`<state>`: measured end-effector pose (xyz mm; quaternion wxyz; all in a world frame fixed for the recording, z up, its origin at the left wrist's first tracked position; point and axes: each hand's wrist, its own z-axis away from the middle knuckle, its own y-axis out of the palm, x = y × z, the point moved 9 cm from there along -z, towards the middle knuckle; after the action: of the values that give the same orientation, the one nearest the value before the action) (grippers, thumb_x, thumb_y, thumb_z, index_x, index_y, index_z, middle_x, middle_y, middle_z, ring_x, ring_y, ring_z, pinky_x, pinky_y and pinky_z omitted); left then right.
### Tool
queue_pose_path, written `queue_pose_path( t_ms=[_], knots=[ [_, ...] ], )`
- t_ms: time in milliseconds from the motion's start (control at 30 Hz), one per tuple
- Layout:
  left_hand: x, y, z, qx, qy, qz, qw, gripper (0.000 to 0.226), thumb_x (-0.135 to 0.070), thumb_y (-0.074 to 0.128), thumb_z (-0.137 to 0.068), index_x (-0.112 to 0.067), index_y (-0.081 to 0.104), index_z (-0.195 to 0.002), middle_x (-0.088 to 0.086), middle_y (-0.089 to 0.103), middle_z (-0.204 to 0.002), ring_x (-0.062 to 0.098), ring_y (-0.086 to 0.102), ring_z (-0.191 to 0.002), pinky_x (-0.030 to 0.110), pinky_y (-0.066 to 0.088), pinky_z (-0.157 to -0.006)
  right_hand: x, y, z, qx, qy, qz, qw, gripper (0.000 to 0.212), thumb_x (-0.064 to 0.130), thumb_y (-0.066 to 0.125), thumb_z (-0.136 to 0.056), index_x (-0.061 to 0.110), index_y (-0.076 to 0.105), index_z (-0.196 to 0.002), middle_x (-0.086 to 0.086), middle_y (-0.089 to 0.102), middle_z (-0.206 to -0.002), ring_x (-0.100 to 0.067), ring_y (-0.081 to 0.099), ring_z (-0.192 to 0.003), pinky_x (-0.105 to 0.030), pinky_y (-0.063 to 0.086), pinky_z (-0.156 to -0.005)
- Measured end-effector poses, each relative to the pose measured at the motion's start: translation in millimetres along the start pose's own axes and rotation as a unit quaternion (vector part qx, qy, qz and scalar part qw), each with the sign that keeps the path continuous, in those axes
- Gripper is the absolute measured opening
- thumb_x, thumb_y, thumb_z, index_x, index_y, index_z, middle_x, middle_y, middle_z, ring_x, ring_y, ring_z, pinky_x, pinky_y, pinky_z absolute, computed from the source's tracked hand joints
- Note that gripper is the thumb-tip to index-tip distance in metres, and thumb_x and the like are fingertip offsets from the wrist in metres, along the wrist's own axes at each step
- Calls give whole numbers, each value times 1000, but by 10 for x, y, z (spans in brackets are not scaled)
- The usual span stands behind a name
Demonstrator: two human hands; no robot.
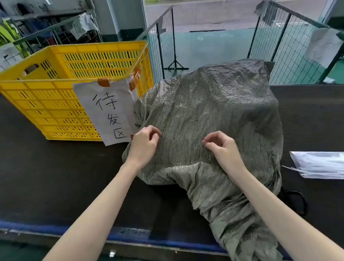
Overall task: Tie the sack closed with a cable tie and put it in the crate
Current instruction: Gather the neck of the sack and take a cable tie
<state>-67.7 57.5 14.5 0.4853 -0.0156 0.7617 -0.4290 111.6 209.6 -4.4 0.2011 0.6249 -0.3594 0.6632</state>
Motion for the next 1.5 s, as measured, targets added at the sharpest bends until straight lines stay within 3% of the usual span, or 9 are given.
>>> queue_pose_path(
  t_ms=[133,267,467,567,733,900,1033,1133,1500],
  knots=[
    [261,-227,-52,-80,2,-1,997,13,-10,50,-94,-11,60,-102,4,52,-102,21,53,-96,30,43,-86,108,253,44,8,-43,104,994,15,3,58,-84,17,60,-91,-4,64,-84,-11,52,-68,-14,39,-57],
    [630,-328,-172,-110,-13,18,994,21,-19,54,-93,-15,52,-114,4,46,-115,24,49,-111,39,44,-97,186,555,27,-7,-81,198,977,24,7,61,-84,18,56,-105,4,56,-102,-14,51,-96,-23,41,-82],
    [1041,-56,-320,67,-108,114,985,40,-44,48,-95,-15,54,-122,1,59,-120,20,54,-117,27,39,-91,51,1029,38,-10,-79,337,938,49,23,64,-84,21,48,-131,0,45,-136,-21,35,-126,-39,33,-100],
    [1096,265,-212,217,-181,172,944,76,-71,39,-85,-23,42,-143,-6,43,-146,11,40,-132,27,29,-108,-83,1141,34,-9,-59,370,927,57,30,64,-85,20,43,-137,-1,41,-141,-22,31,-130,-41,32,-102],
    [864,524,-42,271,-192,286,899,29,-49,37,-99,-38,52,-121,-28,49,-111,-16,45,-103,15,26,-101,-235,1178,56,-5,-29,346,938,58,34,62,-86,22,41,-139,1,40,-141,-20,32,-129,-41,31,-105],
    [794,723,71,275,-229,409,839,49,-57,36,-95,-27,62,-123,-3,68,-121,7,62,-111,29,44,-100,-282,1239,184,2,-41,337,941,48,34,57,-89,21,47,-134,3,46,-134,-16,37,-122,-35,33,-103],
    [698,840,145,305,-285,466,780,59,-69,27,-88,-26,65,-103,-6,75,-92,9,66,-96,27,49,-83,-331,1328,291,26,-39,317,947,51,47,42,-87,23,49,-131,6,49,-132,-13,38,-122,-36,34,-102],
    [627,828,44,307,-313,491,753,63,-72,40,-82,-20,68,-103,7,75,-99,21,67,-100,37,48,-88,-392,1374,346,47,-41,307,950,54,50,36,-86,22,49,-131,7,48,-133,-12,40,-122,-36,34,-104],
    [314,1097,-186,400,-314,276,815,33,-41,67,-84,-13,67,-101,10,71,-96,22,66,-89,32,52,-78,-447,1376,538,134,-65,359,921,55,48,25,-86,23,51,-128,6,49,-130,-16,42,-120,-35,35,-97]
  ],
)
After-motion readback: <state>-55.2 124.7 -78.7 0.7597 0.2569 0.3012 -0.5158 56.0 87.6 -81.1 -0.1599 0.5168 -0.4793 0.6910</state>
